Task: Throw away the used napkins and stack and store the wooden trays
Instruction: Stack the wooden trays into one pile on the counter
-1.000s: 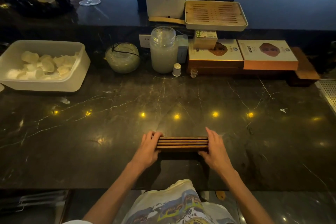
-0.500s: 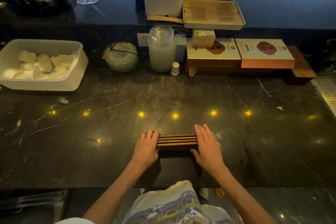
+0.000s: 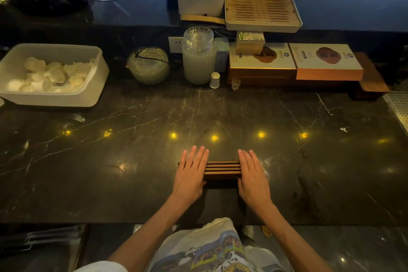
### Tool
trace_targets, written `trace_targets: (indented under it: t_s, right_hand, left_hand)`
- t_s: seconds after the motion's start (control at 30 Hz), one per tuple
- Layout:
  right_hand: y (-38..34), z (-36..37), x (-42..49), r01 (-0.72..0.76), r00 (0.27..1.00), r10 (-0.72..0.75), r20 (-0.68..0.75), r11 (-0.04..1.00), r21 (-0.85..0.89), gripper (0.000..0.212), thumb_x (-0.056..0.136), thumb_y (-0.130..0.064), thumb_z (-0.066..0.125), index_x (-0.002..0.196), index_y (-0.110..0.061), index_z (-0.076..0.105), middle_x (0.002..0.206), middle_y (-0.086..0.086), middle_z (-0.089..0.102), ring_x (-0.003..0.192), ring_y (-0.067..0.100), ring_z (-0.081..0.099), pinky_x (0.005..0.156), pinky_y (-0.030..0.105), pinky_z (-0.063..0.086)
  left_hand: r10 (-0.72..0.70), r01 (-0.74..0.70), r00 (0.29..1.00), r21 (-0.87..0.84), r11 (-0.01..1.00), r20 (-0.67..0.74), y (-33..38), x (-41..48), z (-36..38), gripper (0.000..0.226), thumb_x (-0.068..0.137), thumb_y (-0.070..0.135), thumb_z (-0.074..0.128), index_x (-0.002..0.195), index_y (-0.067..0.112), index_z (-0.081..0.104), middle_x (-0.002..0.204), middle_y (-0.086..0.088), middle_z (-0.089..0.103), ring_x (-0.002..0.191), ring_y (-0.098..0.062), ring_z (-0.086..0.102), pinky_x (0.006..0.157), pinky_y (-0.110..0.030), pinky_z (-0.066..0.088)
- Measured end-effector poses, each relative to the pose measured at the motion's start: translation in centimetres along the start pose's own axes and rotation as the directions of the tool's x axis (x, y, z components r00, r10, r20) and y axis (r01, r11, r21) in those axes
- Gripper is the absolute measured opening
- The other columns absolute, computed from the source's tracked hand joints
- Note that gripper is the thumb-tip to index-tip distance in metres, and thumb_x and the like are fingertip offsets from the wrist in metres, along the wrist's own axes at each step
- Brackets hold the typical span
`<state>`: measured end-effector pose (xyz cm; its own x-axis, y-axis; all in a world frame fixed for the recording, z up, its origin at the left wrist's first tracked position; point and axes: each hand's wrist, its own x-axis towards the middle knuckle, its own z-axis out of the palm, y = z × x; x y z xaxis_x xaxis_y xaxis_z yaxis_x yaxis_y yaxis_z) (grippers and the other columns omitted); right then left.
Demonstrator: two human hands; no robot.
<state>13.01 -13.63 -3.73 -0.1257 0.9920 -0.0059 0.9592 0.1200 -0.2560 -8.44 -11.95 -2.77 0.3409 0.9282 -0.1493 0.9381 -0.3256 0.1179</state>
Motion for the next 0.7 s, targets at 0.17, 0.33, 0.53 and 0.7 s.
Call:
trace_targets:
  t_s: [0.17, 0.33, 0.53, 0.7]
  right_hand:
    - [0.1, 0.1, 0.1, -0.006, 1.0, 0.006, -0.01, 1.0, 0.023, 0.084, 0.077, -0.007, 0.071, 0.151, -0.011, 0.03, 0.152, 0.006, 0.039, 0.145, 0.024, 0.03, 0.117, 0.037, 0.028]
    - [1.1, -0.3, 0.0, 0.047, 0.998, -0.038, -0.05, 0.979, 0.199, 0.059, 0.074, -0.005, 0.075, 0.128, -0.018, 0.055, 0.126, -0.001, 0.057, 0.121, 0.016, 0.05, 0.097, 0.027, 0.05]
    - [4.3, 0.4, 0.3, -0.178, 0.983, 0.116, 0.142, 0.795, 0.58, 0.054, 0.077, -0.01, 0.077, 0.117, -0.035, 0.051, 0.113, -0.014, 0.06, 0.107, 0.0, 0.058, 0.09, 0.02, 0.05]
    - [5.4, 1.1, -0.4, -0.237, 0.971, 0.162, 0.175, 0.713, 0.66, 0.058, 0.084, 0.002, 0.068, 0.113, -0.043, 0.049, 0.108, -0.014, 0.066, 0.107, -0.005, 0.061, 0.088, 0.013, 0.05]
  left_hand:
    - [0.022, -0.028, 0.999, -0.112, 0.993, -0.05, -1.0, 0.1, 0.1, 0.087, 0.085, 0.034, 0.067, 0.154, 0.015, 0.018, 0.162, -0.003, 0.019, 0.151, -0.029, 0.014, 0.124, -0.049, 0.012]
    - [0.008, -0.037, 0.999, -0.612, 0.79, -0.05, -6.2, -0.9, 1.1, 0.047, 0.083, 0.031, 0.073, 0.126, 0.027, 0.056, 0.117, 0.015, 0.055, 0.11, 0.002, 0.047, 0.099, -0.029, 0.043]
    - [-0.083, 0.118, 0.993, -0.821, 0.559, 0.086, -6.4, -1.3, 3.0, 0.069, 0.08, 0.019, 0.077, 0.129, 0.044, 0.036, 0.12, 0.015, 0.054, 0.114, 0.001, 0.056, 0.097, -0.023, 0.05]
    - [-0.207, 0.141, 0.977, -0.866, 0.479, 0.045, -6.0, -1.5, 3.7, 0.053, 0.081, 0.016, 0.077, 0.117, 0.038, 0.045, 0.108, 0.009, 0.065, 0.104, -0.009, 0.065, 0.088, -0.025, 0.055]
